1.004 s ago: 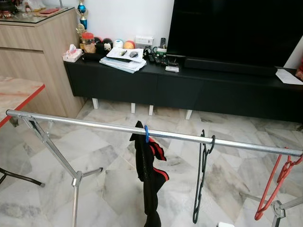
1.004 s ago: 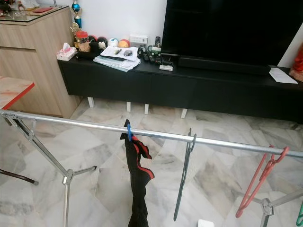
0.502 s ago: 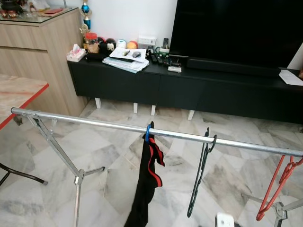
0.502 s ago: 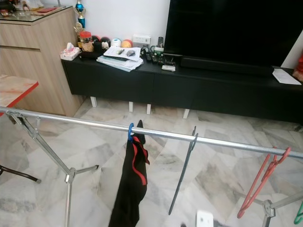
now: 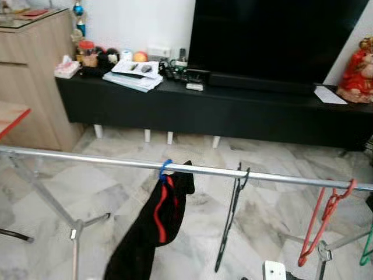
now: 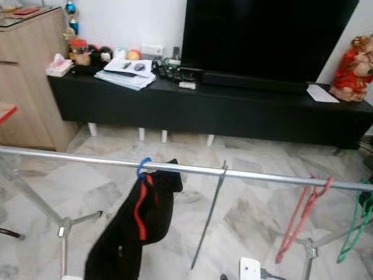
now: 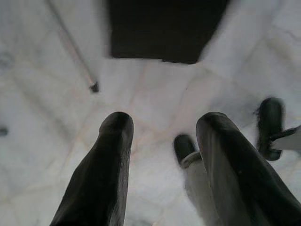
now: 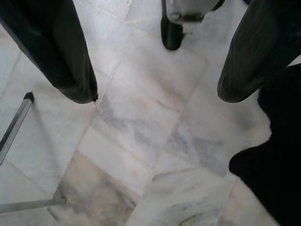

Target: Hang hanger

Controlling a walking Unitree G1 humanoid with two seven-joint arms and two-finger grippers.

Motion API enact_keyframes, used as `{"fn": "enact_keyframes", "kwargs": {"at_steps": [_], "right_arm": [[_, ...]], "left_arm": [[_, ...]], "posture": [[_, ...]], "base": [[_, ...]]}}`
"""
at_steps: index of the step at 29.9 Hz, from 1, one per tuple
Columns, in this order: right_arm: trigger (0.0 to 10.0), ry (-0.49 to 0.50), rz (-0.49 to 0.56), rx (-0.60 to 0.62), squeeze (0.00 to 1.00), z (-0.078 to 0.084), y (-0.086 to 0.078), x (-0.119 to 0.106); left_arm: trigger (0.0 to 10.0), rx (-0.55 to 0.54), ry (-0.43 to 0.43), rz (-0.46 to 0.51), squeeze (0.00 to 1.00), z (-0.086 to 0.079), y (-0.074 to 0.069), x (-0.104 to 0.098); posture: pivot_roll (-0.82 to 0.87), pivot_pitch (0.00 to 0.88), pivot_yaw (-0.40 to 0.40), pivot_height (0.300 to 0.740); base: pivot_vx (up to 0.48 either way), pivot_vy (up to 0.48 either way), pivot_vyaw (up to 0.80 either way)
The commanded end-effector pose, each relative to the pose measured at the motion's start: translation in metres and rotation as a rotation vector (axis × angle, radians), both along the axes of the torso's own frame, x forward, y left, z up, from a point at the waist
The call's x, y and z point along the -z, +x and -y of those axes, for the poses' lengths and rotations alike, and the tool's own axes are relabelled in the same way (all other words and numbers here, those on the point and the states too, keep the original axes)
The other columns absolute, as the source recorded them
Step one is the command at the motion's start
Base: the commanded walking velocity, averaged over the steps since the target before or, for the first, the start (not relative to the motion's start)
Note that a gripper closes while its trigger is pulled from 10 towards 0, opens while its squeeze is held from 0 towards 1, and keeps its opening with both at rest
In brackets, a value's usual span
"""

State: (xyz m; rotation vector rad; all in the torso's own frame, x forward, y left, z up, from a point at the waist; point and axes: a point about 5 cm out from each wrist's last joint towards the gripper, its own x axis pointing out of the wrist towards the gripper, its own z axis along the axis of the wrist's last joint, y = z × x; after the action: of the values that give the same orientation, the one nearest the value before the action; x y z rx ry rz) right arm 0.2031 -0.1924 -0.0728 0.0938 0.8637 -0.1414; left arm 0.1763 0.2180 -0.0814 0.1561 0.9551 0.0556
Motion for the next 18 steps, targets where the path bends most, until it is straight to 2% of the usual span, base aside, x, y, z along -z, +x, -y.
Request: {"fn": "enact_keyframes", "kwargs": {"at_steps": [1,5,8,18], "right_arm": [[10.0,0.007,0.001,-0.004,0.0,-0.004,0.003,-0.001],[10.0,0.02,-0.02,-0.009,0.0,-0.015,-0.001,0.003],[10.0,0.02,-0.03,-0.01,0.0,-0.017,-0.003,0.004],[10.0,0.026,-0.038,-0.021,0.0,-0.019,-0.005,0.005]], "left_arm": [[10.0,-0.018,-0.008,-0.036,0.0,-0.003,-0.011,0.005],[10.0,-0.017,-0.004,-0.047,0.0,-0.005,-0.015,0.006],[10.0,-0.02,-0.002,-0.059,0.0,-0.006,-0.02,0.007],[10.0,-0.043,-0.007,-0.083,0.0,-0.008,-0.03,0.011]], "posture": [[0.05,0.0,-0.05,0.74],[0.05,0.0,-0.044,0.74],[0.05,0.0,-0.039,0.74],[0.05,0.0,-0.04,0.74]], "base": [[0.0,-0.289,0.0],[0.0,-0.289,0.0],[0.0,-0.29,0.0],[0.0,0.0,0.0]]}}
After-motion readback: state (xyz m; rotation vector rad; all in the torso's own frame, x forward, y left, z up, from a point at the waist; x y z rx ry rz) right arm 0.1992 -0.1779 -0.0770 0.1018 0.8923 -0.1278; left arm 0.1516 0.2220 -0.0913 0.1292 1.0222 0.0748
